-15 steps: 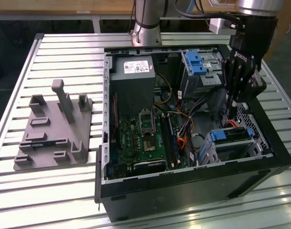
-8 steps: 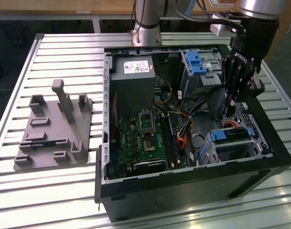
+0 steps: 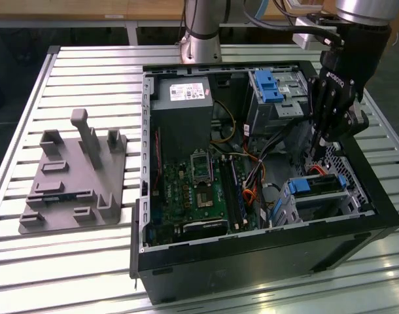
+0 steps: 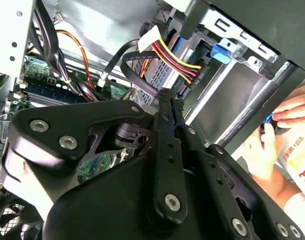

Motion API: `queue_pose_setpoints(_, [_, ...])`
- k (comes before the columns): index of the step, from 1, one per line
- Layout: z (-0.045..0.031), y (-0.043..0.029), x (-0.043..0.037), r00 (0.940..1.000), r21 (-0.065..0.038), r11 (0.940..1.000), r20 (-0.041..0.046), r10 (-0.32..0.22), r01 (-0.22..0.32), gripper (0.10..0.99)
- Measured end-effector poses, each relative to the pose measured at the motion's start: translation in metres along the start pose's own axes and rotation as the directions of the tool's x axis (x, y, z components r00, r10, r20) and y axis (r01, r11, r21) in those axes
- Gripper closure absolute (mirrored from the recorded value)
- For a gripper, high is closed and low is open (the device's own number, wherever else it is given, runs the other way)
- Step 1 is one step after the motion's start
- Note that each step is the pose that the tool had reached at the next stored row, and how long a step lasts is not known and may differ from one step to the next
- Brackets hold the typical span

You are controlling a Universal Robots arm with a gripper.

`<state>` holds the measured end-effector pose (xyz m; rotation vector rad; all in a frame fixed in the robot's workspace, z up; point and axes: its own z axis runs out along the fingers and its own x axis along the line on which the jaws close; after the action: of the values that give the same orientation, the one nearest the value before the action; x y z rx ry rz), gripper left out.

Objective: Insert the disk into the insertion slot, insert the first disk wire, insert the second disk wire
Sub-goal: 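Insert the second disk wire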

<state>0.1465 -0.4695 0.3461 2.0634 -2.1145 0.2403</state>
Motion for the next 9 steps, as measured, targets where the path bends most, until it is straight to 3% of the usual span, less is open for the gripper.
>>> queue_pose_setpoints(9, [0.0042, -0.0006, 0.0147, 0.9998, -0.001, 1.0000, 0.0184, 0.003, -0.003, 0.937])
